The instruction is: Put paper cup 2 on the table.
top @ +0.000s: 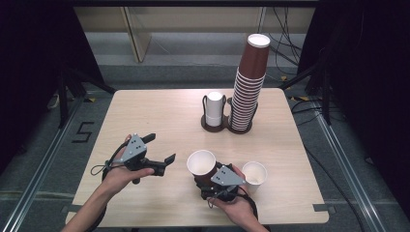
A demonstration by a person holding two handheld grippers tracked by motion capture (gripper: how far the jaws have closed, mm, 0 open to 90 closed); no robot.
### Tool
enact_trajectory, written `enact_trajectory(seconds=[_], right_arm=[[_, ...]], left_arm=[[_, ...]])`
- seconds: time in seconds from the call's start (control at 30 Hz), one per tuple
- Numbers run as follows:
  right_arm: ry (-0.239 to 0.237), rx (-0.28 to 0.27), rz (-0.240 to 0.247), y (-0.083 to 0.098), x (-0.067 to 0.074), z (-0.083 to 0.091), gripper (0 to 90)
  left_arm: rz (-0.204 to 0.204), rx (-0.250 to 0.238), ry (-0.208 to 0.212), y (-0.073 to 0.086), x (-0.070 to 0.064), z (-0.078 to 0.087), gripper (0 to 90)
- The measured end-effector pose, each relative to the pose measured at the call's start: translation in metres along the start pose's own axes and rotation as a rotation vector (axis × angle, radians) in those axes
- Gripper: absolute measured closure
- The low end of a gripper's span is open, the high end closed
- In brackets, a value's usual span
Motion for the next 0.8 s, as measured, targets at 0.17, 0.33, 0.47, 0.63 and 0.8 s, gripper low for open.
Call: enact_trajectory(seconds=[0.17, 0.33, 0.47, 0.63, 0.8], right_arm=[[0.003, 0.014, -0.006, 0.003, 0.001, -0.001, 18.4], [-0.01, 0.039, -0.02, 0.007, 0.001, -0.001, 18.3], [0.007, 0.026, -0.03, 0.006, -0.001, -0.003, 18.3], [0.013, 0.033, -0.045, 0.008, -0.001, -0.002, 18.2], [0.011, 0.042, -0.042, 0.009, -0.002, -0.001, 18.0]], left_arm=[[0.005, 0.008, -0.009, 0.005, 0.002, -0.002, 0.0], [0.005, 0.007, -0.016, 0.005, 0.004, -0.003, 0.0], [0.002, 0.011, -0.02, 0.007, 0.006, -0.003, 0.0], [0.003, 0.018, -0.019, 0.01, 0.005, -0.003, 0.0], [0.007, 0.02, -0.014, 0.013, 0.003, -0.003, 0.0]])
Point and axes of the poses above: each handheld gripper's, and its own axes: z roughly backward along the jaws, y roughly out of its underside, x roughly to its left, the point moved 8 cm from there along -z, roughly forward along the jaws, and after that the axes turned 15 degrees about z, right-handed, at the moved point
